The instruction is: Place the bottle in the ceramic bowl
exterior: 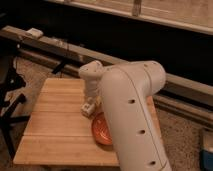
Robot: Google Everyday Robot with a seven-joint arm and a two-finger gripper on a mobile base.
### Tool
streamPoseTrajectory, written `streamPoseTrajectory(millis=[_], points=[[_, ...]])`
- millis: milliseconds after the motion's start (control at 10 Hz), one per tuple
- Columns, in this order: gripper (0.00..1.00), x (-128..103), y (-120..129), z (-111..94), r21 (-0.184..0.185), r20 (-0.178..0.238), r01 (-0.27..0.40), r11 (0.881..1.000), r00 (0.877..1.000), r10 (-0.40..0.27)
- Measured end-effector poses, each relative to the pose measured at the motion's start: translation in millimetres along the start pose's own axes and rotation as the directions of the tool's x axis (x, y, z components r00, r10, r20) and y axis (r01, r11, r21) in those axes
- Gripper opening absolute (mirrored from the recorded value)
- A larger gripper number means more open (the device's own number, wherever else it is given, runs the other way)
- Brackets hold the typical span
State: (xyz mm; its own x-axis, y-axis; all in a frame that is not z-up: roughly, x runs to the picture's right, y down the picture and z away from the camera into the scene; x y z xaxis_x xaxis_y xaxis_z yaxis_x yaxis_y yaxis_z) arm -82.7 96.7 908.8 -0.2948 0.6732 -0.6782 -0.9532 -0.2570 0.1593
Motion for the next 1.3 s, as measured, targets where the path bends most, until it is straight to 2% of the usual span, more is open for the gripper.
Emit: streamPoseTrajectory(millis=[100, 200, 300, 600, 800, 1000, 1100, 1200, 1300], points=[[0.06, 7, 2, -4, -0.005, 0.000, 0.013, 1.000, 1.000, -0.013], [0.01, 13, 4, -11, -0.013, 0.005, 0.030, 0.999, 1.000, -0.030], [0.00, 21, 7, -22, -0.020, 0.014, 0.053, 0.998, 0.999, -0.052], [0.00, 50, 16, -75, -0.051, 0.063, 0.130, 0.990, 0.990, -0.127], [0.00, 83, 13, -110, -0.049, 0.096, 0.169, 0.984, 0.982, -0.164], [0.00, 103, 2, -123, -0.029, 0.107, 0.179, 0.983, 0.979, -0.175], [0.00, 115, -10, -123, -0.014, 0.104, 0.172, 0.985, 0.980, -0.169], [0.00, 124, -18, -119, -0.010, 0.099, 0.164, 0.986, 0.982, -0.162], [0.00, 134, -38, -108, -0.004, 0.089, 0.138, 0.990, 0.987, -0.137]])
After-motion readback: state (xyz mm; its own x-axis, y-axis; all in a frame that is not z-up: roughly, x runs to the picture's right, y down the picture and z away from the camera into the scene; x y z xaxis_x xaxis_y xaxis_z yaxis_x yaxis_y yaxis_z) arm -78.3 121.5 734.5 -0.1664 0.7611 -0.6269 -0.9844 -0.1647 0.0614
